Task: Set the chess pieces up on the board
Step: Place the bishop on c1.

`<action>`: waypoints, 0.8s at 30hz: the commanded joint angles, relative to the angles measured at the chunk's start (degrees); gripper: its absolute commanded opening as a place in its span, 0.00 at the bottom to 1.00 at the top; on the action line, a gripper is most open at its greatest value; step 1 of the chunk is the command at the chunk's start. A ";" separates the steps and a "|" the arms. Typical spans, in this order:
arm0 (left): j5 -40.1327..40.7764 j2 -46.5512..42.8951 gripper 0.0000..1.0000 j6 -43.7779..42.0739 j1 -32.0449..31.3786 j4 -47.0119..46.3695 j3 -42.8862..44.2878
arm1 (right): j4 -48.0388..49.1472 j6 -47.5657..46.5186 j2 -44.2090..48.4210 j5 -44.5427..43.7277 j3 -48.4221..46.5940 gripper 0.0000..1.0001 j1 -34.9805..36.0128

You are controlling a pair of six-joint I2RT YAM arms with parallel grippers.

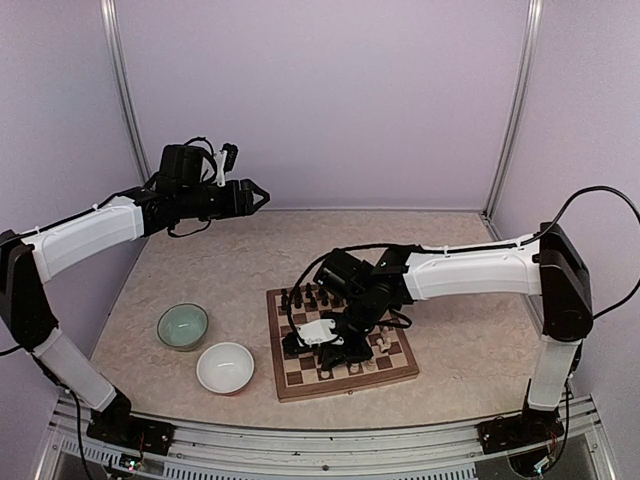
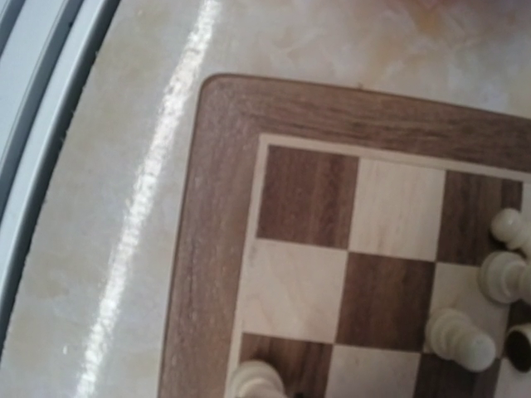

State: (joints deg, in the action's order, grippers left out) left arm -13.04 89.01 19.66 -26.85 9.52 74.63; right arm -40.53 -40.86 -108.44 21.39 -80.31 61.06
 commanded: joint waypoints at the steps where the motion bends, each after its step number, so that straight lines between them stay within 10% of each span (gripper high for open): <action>1: -0.15 -0.06 0.72 -0.28 -0.47 -0.28 1.79 | 0.35 0.00 -0.45 0.15 0.98 0.07 0.11; 24: -0.21 0.09 0.72 -0.37 -0.62 -0.20 1.91 | 0.69 0.19 -1.13 -0.19 0.95 0.10 0.29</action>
State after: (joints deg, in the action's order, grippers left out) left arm -13.04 89.01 19.66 -27.09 9.54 74.63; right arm -40.38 -40.86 -108.99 21.37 -79.64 61.06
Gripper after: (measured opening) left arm 0.722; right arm 0.104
